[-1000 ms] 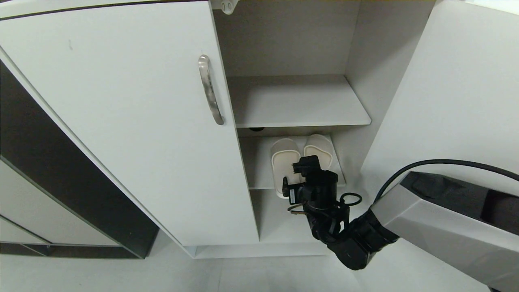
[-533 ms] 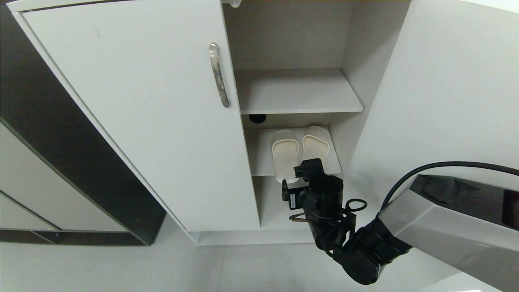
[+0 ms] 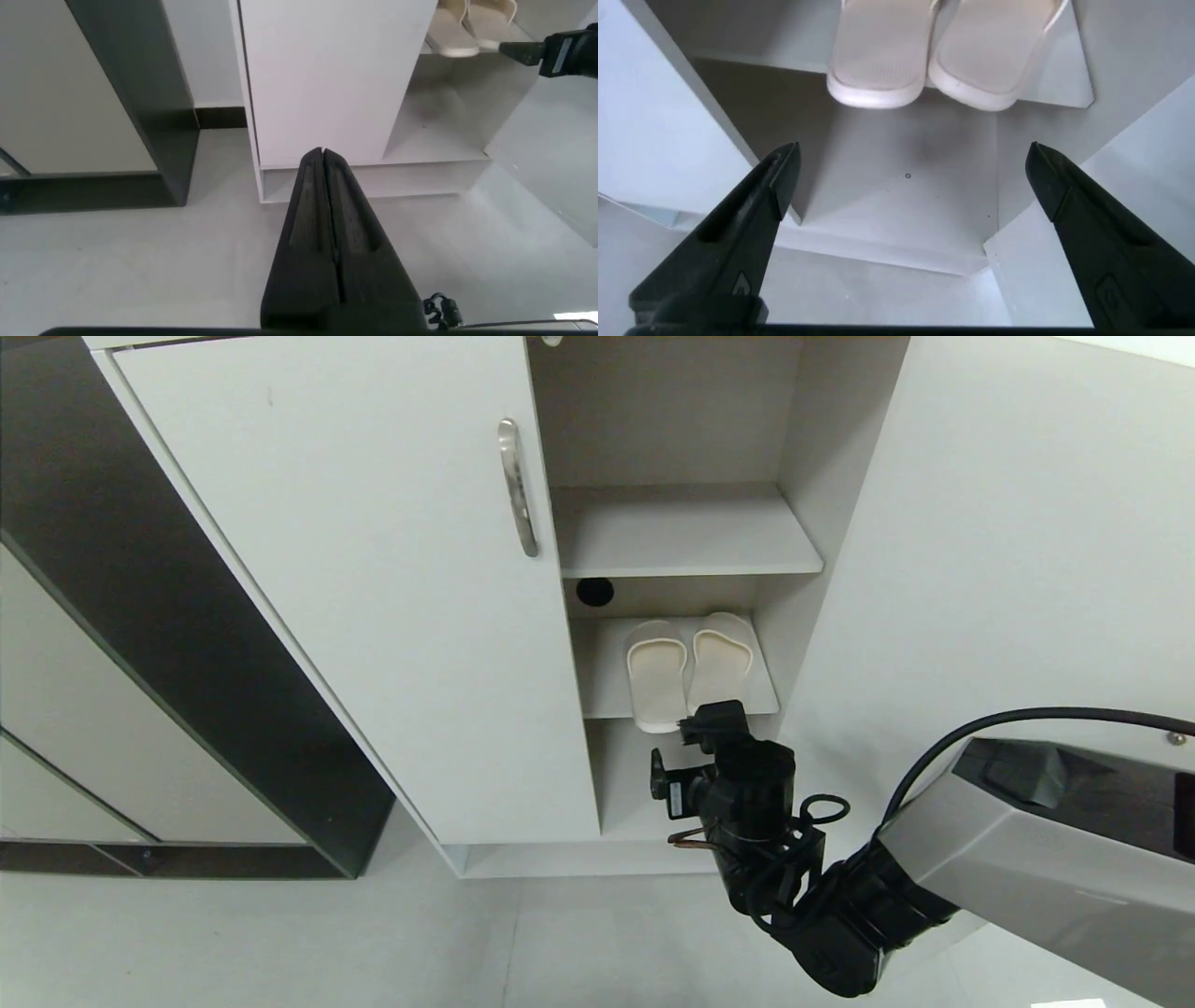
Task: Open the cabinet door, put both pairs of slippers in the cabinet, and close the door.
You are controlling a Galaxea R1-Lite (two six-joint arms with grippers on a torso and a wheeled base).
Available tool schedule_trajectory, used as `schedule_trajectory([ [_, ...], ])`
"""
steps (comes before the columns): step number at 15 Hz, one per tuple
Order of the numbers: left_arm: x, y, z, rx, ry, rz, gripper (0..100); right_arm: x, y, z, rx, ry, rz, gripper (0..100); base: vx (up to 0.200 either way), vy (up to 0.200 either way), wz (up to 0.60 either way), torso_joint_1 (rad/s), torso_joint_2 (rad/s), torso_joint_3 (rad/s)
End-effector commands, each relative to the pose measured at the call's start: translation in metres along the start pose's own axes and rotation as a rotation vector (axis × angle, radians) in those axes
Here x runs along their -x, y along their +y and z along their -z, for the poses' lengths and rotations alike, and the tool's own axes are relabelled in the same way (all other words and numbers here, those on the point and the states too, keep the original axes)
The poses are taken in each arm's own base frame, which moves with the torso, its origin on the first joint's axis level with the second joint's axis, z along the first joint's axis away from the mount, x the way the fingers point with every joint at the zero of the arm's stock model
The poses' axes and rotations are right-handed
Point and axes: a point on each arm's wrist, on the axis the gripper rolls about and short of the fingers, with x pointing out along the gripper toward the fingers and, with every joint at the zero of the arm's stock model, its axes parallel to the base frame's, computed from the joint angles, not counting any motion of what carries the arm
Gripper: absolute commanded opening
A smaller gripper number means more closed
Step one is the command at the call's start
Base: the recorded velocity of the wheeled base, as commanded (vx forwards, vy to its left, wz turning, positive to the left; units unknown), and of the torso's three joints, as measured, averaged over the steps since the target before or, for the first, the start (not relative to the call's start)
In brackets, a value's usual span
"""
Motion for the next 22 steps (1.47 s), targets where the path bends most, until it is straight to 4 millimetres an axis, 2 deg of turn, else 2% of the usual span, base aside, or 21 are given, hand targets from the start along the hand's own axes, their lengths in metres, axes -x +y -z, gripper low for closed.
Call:
schedule_trajectory([
  [1, 0.0, 0.0, 0.0, -0.001, 0.001, 0.001, 0, 0.002, 0.0, -0.002, -0.001, -0.003, -0.001, 100, 0.0, 0.0, 0.0, 0.0, 0.0, 0.0],
  [9, 0.0, 0.0, 0.0, -0.002, 0.001, 0.002, 0, 0.006, 0.0, 0.0, 0.002, -0.005, -0.007, 100, 0.0, 0.0, 0.0, 0.001, 0.0, 0.134],
  [12, 0.0, 0.0, 0.0, -0.002, 0.001, 0.002, 0, 0.017, 0.001, 0.003, 0.028, -0.003, -0.032, 100, 0.0, 0.0, 0.0, 0.005, 0.0, 0.199],
  [16, 0.0, 0.0, 0.0, -0.007, 0.0, 0.001, 0, 0.04, 0.004, -0.018, 0.027, -0.02, -0.076, 100, 0.0, 0.0, 0.0, 0.0, 0.0, 0.164],
  [22, 0.0, 0.0, 0.0, -0.007, 0.0, 0.001, 0, 0.041, 0.002, -0.019, 0.032, -0.023, -0.07, 100, 0.0, 0.0, 0.0, 0.0, 0.0, 0.0],
])
